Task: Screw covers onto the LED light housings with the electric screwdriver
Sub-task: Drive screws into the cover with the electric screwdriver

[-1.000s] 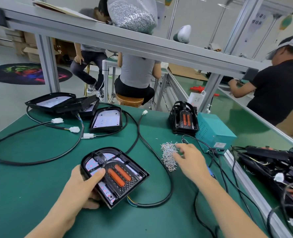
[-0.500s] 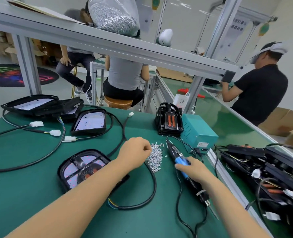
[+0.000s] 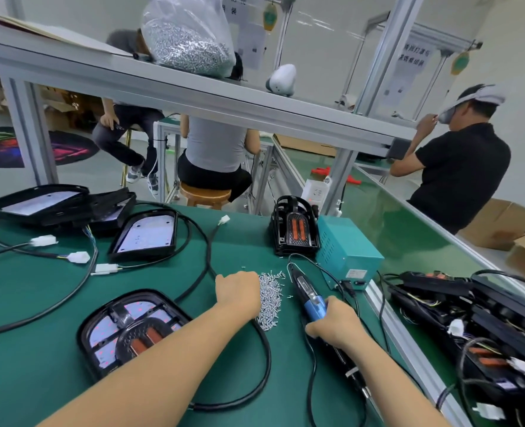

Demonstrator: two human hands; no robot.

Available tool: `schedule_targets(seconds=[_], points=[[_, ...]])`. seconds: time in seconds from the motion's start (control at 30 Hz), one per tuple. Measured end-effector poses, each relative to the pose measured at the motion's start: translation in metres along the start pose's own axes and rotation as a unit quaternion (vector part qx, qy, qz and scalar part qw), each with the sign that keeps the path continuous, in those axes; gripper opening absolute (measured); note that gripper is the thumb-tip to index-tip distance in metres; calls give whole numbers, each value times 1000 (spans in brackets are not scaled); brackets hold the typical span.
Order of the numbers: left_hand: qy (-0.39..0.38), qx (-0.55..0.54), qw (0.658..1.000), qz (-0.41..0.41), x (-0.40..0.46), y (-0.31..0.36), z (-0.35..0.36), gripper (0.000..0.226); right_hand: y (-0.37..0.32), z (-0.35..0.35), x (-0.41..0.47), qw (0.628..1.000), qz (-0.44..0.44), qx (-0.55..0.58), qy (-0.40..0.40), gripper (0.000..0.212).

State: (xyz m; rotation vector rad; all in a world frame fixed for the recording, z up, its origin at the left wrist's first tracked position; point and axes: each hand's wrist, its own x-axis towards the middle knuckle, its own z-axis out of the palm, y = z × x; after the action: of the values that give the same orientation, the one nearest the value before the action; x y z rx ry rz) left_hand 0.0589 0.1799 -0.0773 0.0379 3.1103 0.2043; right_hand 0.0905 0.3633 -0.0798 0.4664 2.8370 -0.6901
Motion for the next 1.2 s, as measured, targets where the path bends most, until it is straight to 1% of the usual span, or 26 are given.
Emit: schedule_targets(seconds=[0.07, 0.13, 0.17, 0.2, 0.27, 0.33, 0.37, 0.43, 0.47, 0.5, 0.53, 0.57, 0.63, 0.7, 0.73, 0.77, 0.8, 0.83, 0.9, 0.93, 0.97, 1.03, 1.1, 1.13, 1.2], points=[[-4, 14, 1000, 18, -2, 3, 2, 21, 0, -2, 1, 999, -3, 42, 0, 31], [-7, 21, 999, 42, -5, 3, 3, 21, -4, -7, -2, 991, -19, 136, -1, 31], [-10, 23, 998, 54, -6, 3, 3, 21, -7, -11, -4, 980, -22, 195, -3, 31], [-12, 29, 997, 70, -6, 2, 4, 20, -9, -17, -7, 966, -19, 256, -12, 31], [-10, 57, 993, 101, -6, 0, 7, 17, -14, -27, -13, 931, -12, 360, -63, 31], [-7, 85, 989, 120, -6, -1, 10, 20, -20, -37, -19, 898, -14, 426, -108, 32], [-5, 82, 989, 122, -6, 0, 9, 19, -23, -40, -22, 883, -18, 454, -116, 31], [12, 22, 994, 111, -8, 0, 2, 16, -29, -47, -29, 854, -32, 507, -116, 30], [25, -44, 994, 95, -8, -1, -3, 14, -32, -49, -33, 835, -38, 536, -114, 35], [37, -132, 988, 77, -9, -3, -11, 12, -35, -53, -38, 813, -48, 569, -113, 41], [39, -234, 969, 63, -9, -8, -18, 12, -38, -56, -42, 786, -59, 604, -114, 46], [29, -340, 939, 50, -10, -13, -25, 13, -41, -60, -46, 757, -73, 639, -115, 48], [-3, -519, 854, 28, -18, -26, -37, 16, -49, -64, -54, 702, -100, 696, -113, 45], [-23, -627, 778, 18, -28, -42, -46, 16, -59, -66, -60, 654, -131, 739, -95, 37], [-24, -660, 751, 13, -33, -51, -49, 15, -65, -66, -63, 636, -147, 753, -79, 31], [-22, -684, 729, 7, -39, -59, -52, 14, -71, -66, -66, 630, -163, 757, -61, 25], [-21, -706, 708, 0, -45, -67, -53, 12, -78, -66, -69, 640, -174, 748, -43, 21], [-22, -731, 682, -11, -50, -75, -53, 11, -84, -66, -71, 668, -178, 722, -25, 21], [-35, -780, 623, -38, -60, -90, -52, 6, -97, -65, -75, 744, -170, 645, -13, 34], [-43, -798, 599, -50, -65, -95, -51, 6, -104, -63, -76, 768, -161, 619, -23, 40], [-49, -810, 581, -59, -69, -100, -51, 8, -110, -61, -76, 776, -154, 611, -41, 41], [-48, -820, 566, -67, -77, -104, -50, 10, -119, -56, -75, 764, -143, 624, -78, 33], [-22, -825, 561, -69, -84, -104, -52, 9, -126, -52, -74, 746, -132, 645, -98, 24], [-2, -823, 564, -69, -87, -105, -53, 9, -128, -50, -73, 735, -128, 658, -105, 21], [46, -805, 588, -63, -91, -106, -56, 9, -129, -49, -73, 720, -136, 671, -109, 22]])
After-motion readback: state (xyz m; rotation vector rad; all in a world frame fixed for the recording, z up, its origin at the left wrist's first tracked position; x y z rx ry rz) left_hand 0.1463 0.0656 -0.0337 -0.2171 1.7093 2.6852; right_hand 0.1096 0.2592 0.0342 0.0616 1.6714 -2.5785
